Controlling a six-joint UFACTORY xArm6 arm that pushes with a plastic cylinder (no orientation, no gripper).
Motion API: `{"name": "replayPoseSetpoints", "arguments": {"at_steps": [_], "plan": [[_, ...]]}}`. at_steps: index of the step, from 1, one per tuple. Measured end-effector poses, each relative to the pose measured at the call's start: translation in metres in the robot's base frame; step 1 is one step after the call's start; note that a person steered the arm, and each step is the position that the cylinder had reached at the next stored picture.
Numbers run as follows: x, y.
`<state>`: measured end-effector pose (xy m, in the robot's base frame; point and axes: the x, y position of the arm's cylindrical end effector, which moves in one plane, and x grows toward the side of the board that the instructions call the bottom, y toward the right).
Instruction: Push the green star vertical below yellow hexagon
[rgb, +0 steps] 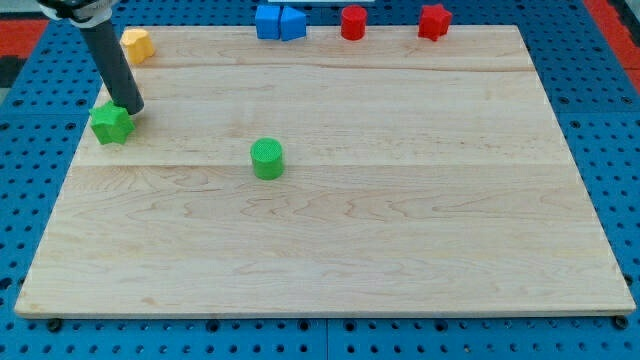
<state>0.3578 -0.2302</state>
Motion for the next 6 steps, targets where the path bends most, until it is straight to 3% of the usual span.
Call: {"name": "replayPoseSetpoints", "arguments": {"at_steps": [1,2,4,5,6], "plan": [[0.005,0.055],[0.045,0.042],[0.051,-0.033],[0.051,0.008],[0.047,0.110]]}}
